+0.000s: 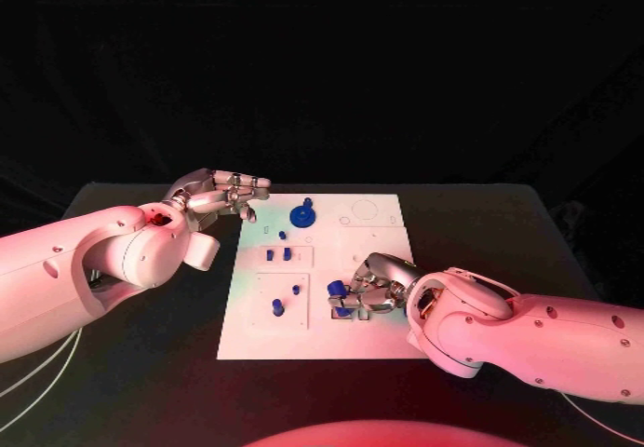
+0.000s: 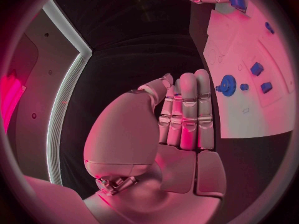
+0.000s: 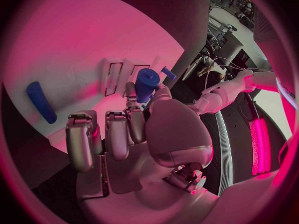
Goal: Assemble the parts on the task board
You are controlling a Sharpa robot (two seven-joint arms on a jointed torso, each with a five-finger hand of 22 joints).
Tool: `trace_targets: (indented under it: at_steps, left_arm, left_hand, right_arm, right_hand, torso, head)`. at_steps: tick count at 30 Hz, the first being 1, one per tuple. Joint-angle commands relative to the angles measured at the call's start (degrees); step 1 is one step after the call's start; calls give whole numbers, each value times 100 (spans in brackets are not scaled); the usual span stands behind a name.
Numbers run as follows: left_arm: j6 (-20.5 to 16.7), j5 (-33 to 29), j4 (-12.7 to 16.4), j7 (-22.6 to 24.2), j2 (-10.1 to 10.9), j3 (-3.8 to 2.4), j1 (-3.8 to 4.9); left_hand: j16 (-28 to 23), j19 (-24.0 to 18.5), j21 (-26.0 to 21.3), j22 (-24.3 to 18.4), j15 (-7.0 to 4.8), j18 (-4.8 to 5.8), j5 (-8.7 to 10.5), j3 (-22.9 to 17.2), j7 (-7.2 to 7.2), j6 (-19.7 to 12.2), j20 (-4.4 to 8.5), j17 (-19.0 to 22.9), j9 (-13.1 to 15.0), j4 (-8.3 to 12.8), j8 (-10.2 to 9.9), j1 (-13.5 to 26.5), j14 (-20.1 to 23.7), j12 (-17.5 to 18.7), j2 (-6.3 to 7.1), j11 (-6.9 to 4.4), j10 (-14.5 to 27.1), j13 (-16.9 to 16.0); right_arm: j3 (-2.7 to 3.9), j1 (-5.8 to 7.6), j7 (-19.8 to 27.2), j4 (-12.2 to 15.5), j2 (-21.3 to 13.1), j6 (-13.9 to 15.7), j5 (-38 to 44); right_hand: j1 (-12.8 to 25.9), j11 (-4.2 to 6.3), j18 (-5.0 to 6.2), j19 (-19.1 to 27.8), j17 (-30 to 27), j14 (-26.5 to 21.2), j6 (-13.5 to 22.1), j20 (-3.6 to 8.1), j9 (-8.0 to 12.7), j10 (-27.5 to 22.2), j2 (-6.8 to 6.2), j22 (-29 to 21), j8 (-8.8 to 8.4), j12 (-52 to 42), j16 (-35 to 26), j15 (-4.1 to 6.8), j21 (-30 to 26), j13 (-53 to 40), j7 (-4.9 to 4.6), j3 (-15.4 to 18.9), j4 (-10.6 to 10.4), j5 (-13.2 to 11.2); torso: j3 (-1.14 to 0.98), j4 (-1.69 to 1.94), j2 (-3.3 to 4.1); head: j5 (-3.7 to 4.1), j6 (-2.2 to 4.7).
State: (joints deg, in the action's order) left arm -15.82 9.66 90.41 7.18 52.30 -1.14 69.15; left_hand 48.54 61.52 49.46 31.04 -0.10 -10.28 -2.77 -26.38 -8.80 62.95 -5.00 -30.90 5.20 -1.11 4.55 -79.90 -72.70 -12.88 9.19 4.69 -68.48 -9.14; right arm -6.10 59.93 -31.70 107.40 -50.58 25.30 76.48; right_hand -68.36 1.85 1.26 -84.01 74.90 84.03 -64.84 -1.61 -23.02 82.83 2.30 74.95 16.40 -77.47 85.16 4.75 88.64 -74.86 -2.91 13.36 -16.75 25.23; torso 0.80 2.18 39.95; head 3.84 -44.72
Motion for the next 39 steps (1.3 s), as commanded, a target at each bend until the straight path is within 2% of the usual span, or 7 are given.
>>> trace_targets:
  at_steps: [1,8,18,25,30,39]
  left_arm:
    - [119,-36,15,32,-4,-4,6]
    - [126,-36,12,31,-2,-3,6]
    - [132,-36,11,31,-3,-3,6]
    - [131,-36,11,29,-4,-3,6]
    - [126,-36,11,28,0,-3,6]
    - [128,-36,11,26,3,-3,6]
  left_hand:
    - [10,6,-16,-8,17,-29,-16,22,-9,1,-27,7,-7,-1,-21,-1,43,-22,-39,-20,38,-6]
    - [10,6,-16,-8,17,-29,-16,22,-9,1,-27,7,-7,-1,-21,-1,43,-22,-39,-20,38,-6]
    - [10,6,-16,-8,17,-29,-16,22,-9,1,-27,7,-7,-1,-21,-1,43,-22,-39,-20,38,-6]
    - [10,6,-16,-8,17,-29,-16,22,-9,1,-27,7,-7,-1,-21,-1,43,-22,-39,-20,38,-6]
    - [10,6,-16,-8,17,-29,-16,22,-9,1,-27,7,-7,-1,-21,-1,43,-22,-39,-20,38,-6]
    - [10,4,-24,-13,17,-29,-17,27,-6,-1,-28,11,-10,2,-21,-2,50,-23,-42,-21,46,-7]
  right_arm:
    - [-10,-14,-35,23,-23,-80,184]
    - [-10,-21,-58,104,-92,-51,284]
    - [-10,-26,-87,124,-113,-34,346]
    - [-10,-27,-94,100,-103,-25,374]
    - [-10,-27,-127,80,-109,-60,436]
    - [-10,-26,-152,95,-121,-49,539]
  right_hand:
    - [28,-2,-106,-566,616,423,-107,33,-24,40,28,1479,33,-39,40,45,45,-247,75,42,12,4]
    - [-40,17,-115,-581,658,431,-119,46,-65,84,54,1490,69,-98,62,61,85,-324,96,39,26,109]
    - [-2,22,-119,-587,679,435,-128,52,-85,99,63,1496,87,-113,73,66,104,-347,100,68,7,105]
    - [198,23,-118,-586,679,433,-109,60,-140,103,99,1495,119,-94,73,70,101,-360,102,195,1,-128]
    - [437,20,-117,-584,679,431,-89,59,-195,101,137,1493,149,-67,73,67,96,-367,98,341,1,-502]
    - [661,18,-118,-586,687,432,-75,57,-246,111,148,1495,179,-59,76,66,101,-393,98,468,-3,-696]
  torso:
    - [-2,6,-2]
    - [-1,8,0]
    - [6,27,4]
    - [10,36,4]
    - [12,31,2]
    - [6,41,6]
  head:
    - [5,-2]
    - [17,5]
    - [41,23]
    - [53,30]
    - [53,29]
    - [64,34]
